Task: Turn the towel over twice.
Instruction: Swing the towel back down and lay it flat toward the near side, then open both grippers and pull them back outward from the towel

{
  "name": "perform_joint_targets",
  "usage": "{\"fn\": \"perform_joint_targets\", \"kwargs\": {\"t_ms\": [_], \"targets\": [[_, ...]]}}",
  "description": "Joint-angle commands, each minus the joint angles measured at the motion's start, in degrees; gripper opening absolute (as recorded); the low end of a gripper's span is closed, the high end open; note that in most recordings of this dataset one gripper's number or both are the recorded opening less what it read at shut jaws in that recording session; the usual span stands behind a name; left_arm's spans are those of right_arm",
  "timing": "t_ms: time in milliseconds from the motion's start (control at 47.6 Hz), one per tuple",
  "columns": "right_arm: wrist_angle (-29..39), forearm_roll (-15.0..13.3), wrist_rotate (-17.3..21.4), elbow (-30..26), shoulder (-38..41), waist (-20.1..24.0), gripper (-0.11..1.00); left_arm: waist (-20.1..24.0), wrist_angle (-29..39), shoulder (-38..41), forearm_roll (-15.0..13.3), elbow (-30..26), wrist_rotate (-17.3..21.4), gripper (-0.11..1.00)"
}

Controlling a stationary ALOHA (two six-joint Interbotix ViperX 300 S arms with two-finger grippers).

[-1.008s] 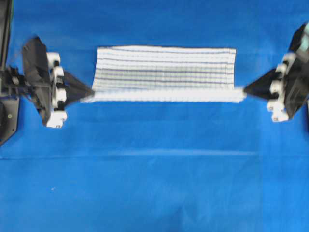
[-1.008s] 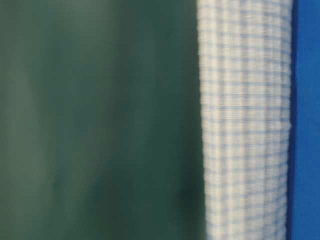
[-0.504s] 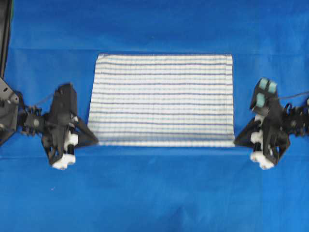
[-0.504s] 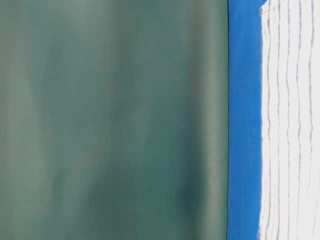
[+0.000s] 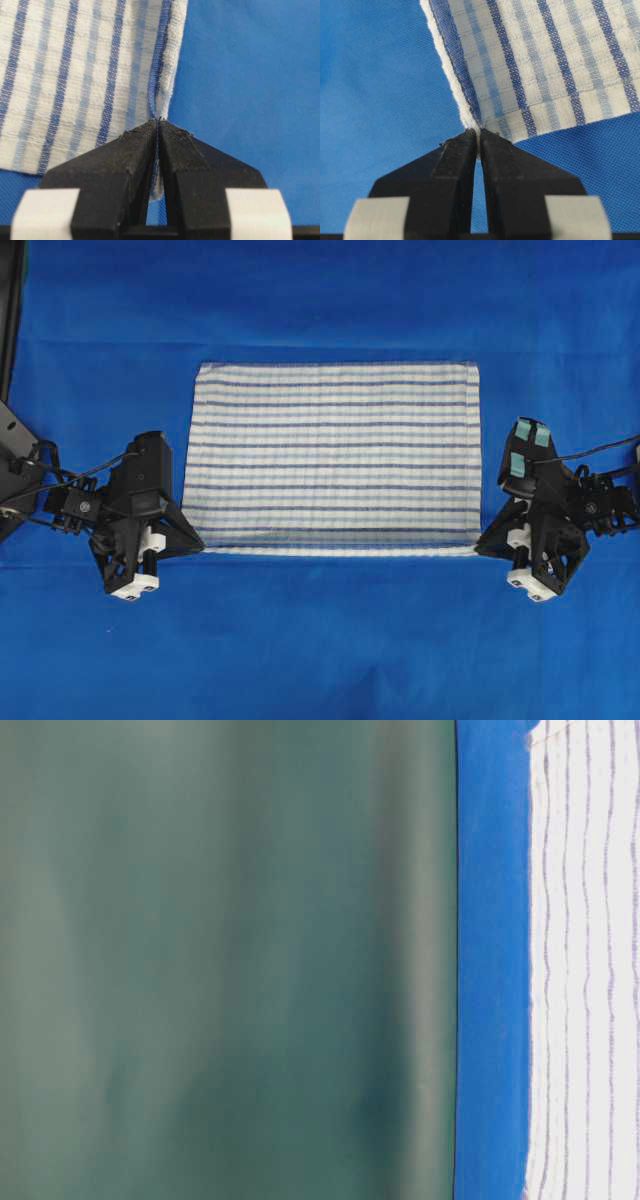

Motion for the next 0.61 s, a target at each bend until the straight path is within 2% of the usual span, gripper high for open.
{"fn": "perform_joint_targets", "kwargs": {"t_ms": [0,105,189,315,378,441,483,588], "targets": [[-0.44,-0.09,0.09,-0.88,-0.35,0.35,0.05,0.18,-0.09,-0.62,-0.09,-0.62,0.18,0.03],[-0.53,-0.18,0.09,-1.05,-0.35,0.35,0.06,0.26,0.0,-0.62,-0.09,-0.7,0.18,0.05],[-0.53,-0.18,-0.09,-1.14,-0.44,0.35,0.08,0.26,0.09,-0.7,-0.09,-0.7,0.18,0.16],[-0.26,-0.88,-1.32,-1.93,-1.14,0.26,0.46,0.35,0.79,-1.41,-0.09,-0.88,0.44,0.48],[-0.18,-2.64,-1.85,-2.72,-2.2,0.18,0.63,0.88,1.67,-2.46,0.0,-1.05,0.7,0.68],[0.0,-5.45,-2.29,-3.52,-4.22,-0.18,0.69,1.67,2.72,-4.22,0.09,-1.05,0.97,0.84],[0.18,-7.21,-2.37,-3.87,-5.8,-0.79,0.66,2.29,3.6,-5.98,0.09,-1.14,1.85,0.87],[0.97,-11.95,-2.55,-3.87,-10.55,-3.6,0.64,3.78,4.22,-10.37,0.18,-1.32,5.71,0.84]]}}
